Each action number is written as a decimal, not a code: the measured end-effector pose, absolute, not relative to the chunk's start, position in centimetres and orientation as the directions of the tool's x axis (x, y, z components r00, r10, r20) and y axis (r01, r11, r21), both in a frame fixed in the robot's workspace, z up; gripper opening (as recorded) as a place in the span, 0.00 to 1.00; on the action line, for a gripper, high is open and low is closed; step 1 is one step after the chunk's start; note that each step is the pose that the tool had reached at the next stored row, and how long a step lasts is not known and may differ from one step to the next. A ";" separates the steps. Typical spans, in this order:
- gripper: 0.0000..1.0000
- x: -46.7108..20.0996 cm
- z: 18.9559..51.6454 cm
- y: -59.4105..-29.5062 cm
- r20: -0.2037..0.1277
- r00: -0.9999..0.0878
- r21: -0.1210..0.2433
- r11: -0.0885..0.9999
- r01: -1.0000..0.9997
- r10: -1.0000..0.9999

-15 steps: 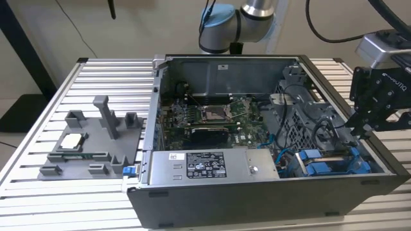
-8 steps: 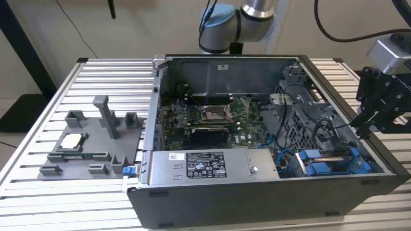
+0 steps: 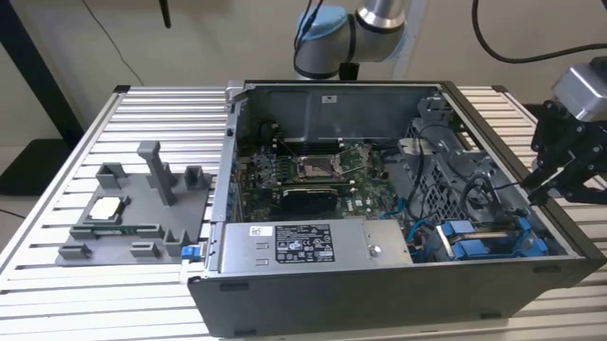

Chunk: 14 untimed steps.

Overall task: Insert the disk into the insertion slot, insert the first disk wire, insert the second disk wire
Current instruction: 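Insert the second disk wire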

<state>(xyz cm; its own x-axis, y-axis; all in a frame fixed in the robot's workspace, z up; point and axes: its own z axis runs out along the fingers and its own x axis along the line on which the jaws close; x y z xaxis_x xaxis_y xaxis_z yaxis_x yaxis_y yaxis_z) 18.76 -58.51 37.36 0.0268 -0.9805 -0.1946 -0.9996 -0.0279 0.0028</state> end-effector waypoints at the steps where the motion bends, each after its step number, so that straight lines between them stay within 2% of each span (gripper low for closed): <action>1: 0.27 18.8 37.3 -58.6 -0.208 0.027 0.002 -0.028 -1.000 -0.978; 11: 0.27 19.4 36.3 -59.5 -0.270 0.027 0.001 -0.028 -1.000 -0.962; 14: 0.27 19.8 36.2 -59.9 -0.277 0.027 0.001 -0.028 -1.000 -0.961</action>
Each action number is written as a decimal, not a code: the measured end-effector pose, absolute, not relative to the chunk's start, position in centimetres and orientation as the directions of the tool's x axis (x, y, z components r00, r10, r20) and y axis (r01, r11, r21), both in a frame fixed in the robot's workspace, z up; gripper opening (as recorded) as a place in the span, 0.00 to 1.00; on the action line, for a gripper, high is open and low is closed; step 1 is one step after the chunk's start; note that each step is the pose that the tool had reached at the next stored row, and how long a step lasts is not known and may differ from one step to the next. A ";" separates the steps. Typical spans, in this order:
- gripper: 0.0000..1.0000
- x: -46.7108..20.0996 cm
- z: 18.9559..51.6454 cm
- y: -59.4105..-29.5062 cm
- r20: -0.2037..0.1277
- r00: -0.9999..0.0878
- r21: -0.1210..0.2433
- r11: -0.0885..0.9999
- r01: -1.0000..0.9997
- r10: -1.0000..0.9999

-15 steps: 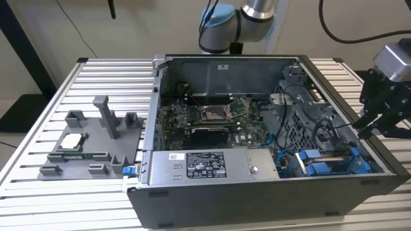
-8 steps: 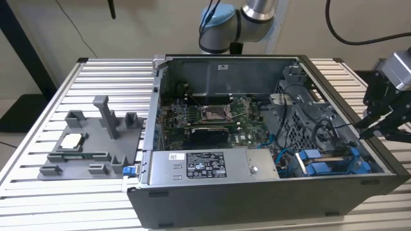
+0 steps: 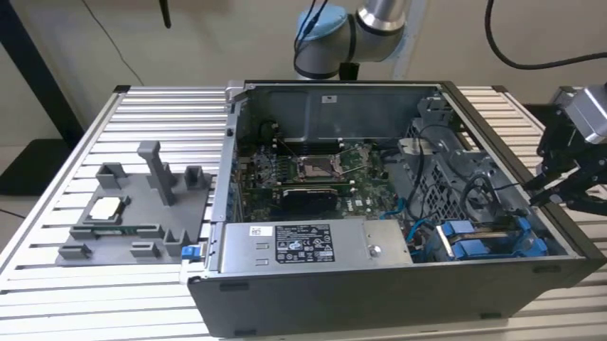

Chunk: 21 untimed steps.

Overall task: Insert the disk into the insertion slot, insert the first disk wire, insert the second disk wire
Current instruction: 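Insert the second disk wire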

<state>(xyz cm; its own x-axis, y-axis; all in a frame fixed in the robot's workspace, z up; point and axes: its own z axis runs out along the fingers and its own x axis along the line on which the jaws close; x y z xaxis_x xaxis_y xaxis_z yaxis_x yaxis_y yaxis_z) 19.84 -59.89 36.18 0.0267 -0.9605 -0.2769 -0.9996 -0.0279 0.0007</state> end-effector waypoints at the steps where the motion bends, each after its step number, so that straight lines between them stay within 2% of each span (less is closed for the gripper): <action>1: 0.27 20.0 36.2 -60.0 -0.277 0.026 0.001 -0.028 -1.000 -0.960; 12: 0.27 20.5 36.0 -60.7 -0.280 0.024 0.009 -0.027 -1.000 -0.960; 15: 0.27 20.5 35.8 -60.7 -0.304 0.022 0.008 -0.026 -1.000 -0.952; 21: 0.27 20.5 35.5 -60.7 -0.374 0.018 0.005 -0.021 -1.000 -0.927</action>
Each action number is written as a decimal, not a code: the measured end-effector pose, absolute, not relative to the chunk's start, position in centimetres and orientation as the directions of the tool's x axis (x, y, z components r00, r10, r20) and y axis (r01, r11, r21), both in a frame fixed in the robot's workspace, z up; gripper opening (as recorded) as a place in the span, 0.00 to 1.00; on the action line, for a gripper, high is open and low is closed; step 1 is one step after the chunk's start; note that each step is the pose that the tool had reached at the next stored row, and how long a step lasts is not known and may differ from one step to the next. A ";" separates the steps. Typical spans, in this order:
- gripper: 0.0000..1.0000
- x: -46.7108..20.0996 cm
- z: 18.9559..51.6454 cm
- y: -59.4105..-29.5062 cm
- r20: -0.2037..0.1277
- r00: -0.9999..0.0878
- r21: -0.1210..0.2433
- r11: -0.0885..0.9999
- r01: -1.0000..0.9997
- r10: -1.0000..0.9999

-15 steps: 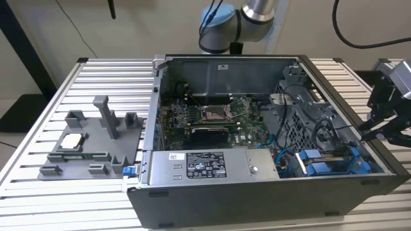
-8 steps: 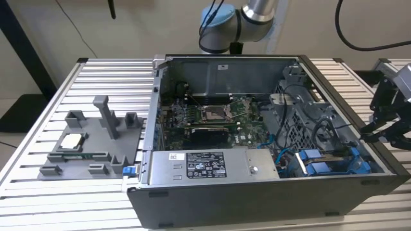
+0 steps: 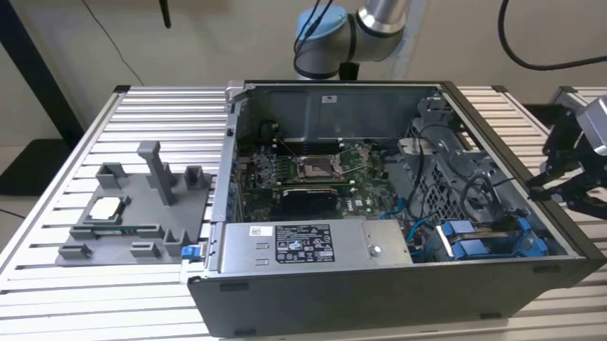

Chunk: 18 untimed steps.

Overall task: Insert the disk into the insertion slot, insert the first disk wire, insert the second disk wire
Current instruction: 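Insert the second disk wire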

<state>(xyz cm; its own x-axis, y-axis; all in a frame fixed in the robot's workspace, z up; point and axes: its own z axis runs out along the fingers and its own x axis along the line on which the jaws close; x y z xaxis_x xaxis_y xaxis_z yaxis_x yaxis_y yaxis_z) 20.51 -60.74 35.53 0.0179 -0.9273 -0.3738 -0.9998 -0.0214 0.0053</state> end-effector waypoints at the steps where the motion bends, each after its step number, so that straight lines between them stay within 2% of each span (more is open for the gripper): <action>1: 0.27 20.5 35.5 -60.7 -0.379 0.017 0.005 -0.021 -1.000 -0.925; 4: 0.27 20.5 35.4 -60.7 -0.379 0.015 0.005 -0.019 -1.000 -0.925; 5: 0.25 20.5 35.4 -60.8 -0.379 0.015 0.005 -0.018 -1.000 -0.925; 6: 0.18 20.5 35.4 -60.8 -0.379 0.015 0.005 -0.018 -1.000 -0.925; 8: 0.16 20.5 35.4 -60.8 -0.379 0.015 0.005 -0.018 -1.000 -0.925; 18: 0.16 20.5 35.3 -60.8 -0.380 0.015 0.005 -0.018 -1.000 -0.925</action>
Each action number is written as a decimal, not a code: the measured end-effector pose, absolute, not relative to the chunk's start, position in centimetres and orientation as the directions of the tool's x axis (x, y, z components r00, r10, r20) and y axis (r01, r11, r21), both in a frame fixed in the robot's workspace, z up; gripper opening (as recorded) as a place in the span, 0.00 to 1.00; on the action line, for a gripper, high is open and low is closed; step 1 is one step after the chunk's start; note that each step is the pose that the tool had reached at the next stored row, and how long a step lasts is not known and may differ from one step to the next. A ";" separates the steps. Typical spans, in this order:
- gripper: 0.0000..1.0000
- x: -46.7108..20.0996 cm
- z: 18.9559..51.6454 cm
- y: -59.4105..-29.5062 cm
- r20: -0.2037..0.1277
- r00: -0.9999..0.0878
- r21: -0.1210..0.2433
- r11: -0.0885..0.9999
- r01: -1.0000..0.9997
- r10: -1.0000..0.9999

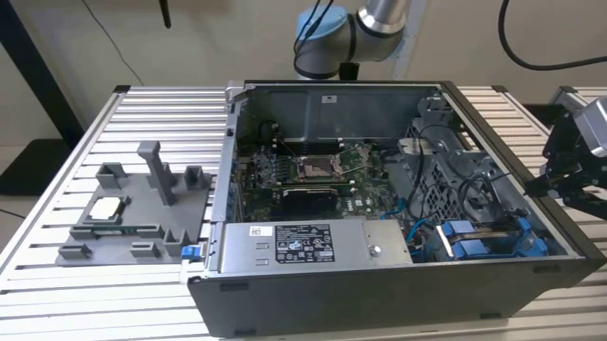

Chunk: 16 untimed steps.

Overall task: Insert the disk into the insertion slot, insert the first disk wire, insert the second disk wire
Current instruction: 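Insert the second disk wire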

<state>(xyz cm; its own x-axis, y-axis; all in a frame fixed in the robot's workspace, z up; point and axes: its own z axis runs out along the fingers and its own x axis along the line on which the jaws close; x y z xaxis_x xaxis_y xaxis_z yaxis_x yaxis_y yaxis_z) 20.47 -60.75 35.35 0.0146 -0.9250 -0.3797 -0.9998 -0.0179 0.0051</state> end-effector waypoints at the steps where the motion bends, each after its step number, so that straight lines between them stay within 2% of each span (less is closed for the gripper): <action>1: 0.16 20.4 35.3 -60.8 -0.380 0.014 0.005 -0.018 -1.000 -0.925; 16: 0.16 17.8 36.3 -60.7 -0.379 0.001 0.004 -0.002 -1.000 -0.925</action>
